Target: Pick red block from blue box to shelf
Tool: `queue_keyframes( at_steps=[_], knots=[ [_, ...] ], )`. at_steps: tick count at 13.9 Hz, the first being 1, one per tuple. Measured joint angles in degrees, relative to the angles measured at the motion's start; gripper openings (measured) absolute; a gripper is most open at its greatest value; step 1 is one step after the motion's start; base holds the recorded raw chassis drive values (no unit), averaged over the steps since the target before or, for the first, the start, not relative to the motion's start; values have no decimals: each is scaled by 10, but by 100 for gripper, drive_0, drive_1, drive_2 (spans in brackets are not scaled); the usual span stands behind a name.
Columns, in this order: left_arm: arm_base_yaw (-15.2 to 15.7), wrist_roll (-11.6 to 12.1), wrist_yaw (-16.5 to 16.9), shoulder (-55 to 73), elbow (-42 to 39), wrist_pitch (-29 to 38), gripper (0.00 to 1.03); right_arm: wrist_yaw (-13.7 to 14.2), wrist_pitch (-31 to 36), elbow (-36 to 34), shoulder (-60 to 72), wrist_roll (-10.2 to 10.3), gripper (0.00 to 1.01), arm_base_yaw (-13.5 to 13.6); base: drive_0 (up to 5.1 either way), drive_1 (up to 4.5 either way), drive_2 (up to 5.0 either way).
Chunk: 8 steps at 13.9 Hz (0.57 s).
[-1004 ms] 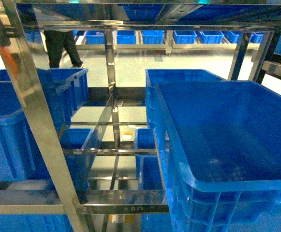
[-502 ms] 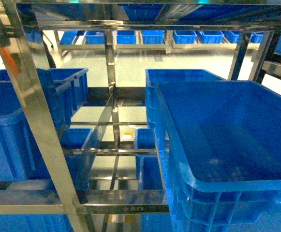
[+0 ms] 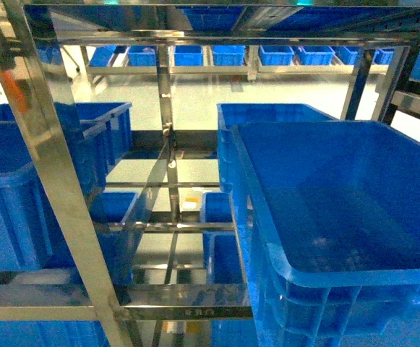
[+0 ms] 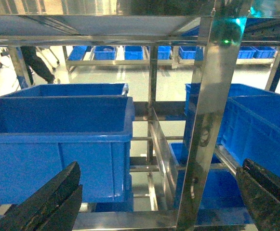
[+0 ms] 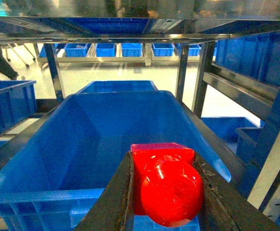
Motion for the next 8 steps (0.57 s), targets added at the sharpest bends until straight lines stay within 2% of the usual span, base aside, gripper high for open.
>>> queue_keyframes(
  at_steps=[2, 3, 4, 5, 7, 8],
  knots=[
    [0, 0, 0, 0, 0, 0, 98, 0, -2, 0, 0, 0, 26, 0, 0, 0, 0],
    [0, 0, 0, 0, 0, 0, 98, -33, -64, 26, 57, -46, 26, 1, 0, 0, 0],
    [0, 0, 0, 0, 0, 0, 98, -29, -54, 34, 96, -60, 26, 14, 0, 0, 0],
    [0, 0, -1, 0, 0, 0, 98, -28, -42, 38, 116, -65, 26, 21, 0, 0, 0],
    [0, 0, 0, 0, 0, 0, 98, 2, 77, 59, 247, -68, 26, 66, 0, 0, 0],
    [0, 0, 0, 0, 0, 1, 98, 20, 153, 80, 346, -58, 26, 83, 0, 0, 0]
  ],
)
